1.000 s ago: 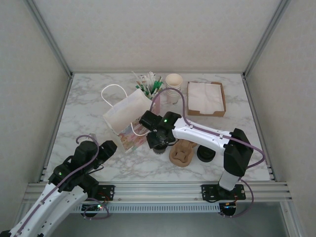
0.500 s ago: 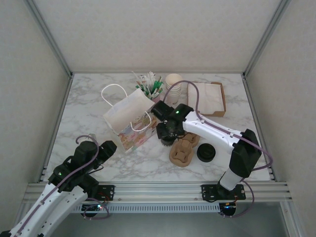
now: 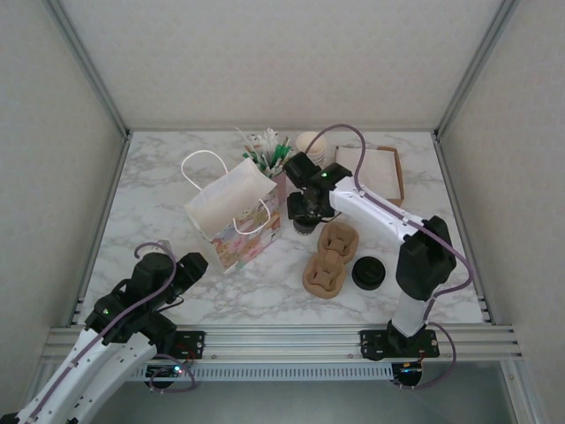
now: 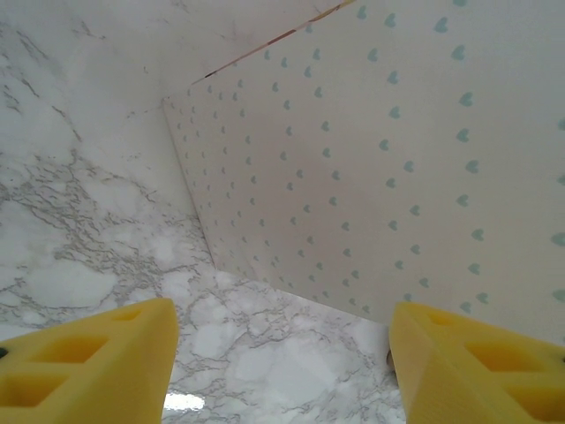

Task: Pack the takeout coffee

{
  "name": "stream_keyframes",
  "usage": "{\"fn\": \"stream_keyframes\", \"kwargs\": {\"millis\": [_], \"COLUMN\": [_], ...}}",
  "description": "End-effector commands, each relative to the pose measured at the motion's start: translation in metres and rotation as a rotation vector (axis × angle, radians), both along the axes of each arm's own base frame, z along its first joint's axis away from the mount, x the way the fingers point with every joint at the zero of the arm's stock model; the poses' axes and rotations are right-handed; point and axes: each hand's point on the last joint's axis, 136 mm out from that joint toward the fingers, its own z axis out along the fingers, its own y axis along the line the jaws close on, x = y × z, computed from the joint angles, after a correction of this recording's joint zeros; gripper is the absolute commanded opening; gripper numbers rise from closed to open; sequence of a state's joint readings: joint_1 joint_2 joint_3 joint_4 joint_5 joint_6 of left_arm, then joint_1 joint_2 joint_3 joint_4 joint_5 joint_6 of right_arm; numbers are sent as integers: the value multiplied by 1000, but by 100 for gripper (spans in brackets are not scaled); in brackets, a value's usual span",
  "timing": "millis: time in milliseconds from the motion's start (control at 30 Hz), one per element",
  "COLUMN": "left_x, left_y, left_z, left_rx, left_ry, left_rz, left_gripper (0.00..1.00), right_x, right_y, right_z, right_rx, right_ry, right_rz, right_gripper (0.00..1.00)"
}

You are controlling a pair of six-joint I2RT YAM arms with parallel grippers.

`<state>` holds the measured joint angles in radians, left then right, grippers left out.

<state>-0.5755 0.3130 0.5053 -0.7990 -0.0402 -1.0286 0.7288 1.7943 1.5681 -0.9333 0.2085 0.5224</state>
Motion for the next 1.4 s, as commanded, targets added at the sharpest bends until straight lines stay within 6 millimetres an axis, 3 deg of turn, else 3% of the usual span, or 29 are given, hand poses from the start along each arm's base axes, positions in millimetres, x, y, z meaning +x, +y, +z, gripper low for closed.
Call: {"fn": "stream_keyframes", "kwargs": {"millis": [0, 367, 700, 867, 1100, 1367], "left_x": [-1, -1, -1, -2, -1, 3], "left_y": [6, 6, 5, 8, 16, 26], "left_z": [11, 12, 11, 12, 19, 27], "left_rx": [22, 21, 17, 31, 56, 71], "left_ry": [-20, -22, -18, -19, -41, -74], "left_rz": [12, 14, 14, 15, 43, 97], "left_gripper": [65, 65, 65, 65, 65, 65], "right_x": [18, 33, 37, 32, -1, -65], "right_y": [-8, -3, -5, -3, -21, -64], "right_z": [-1, -4, 16, 36, 81, 80], "right_rx": [-58, -43, -14, 31, 122, 166], "right_ry": [-23, -13, -43, -61, -110, -60], "right_rz": [-3, -11, -21, -4, -17, -75], "right_gripper": [70, 79, 82, 82, 79, 69]}}
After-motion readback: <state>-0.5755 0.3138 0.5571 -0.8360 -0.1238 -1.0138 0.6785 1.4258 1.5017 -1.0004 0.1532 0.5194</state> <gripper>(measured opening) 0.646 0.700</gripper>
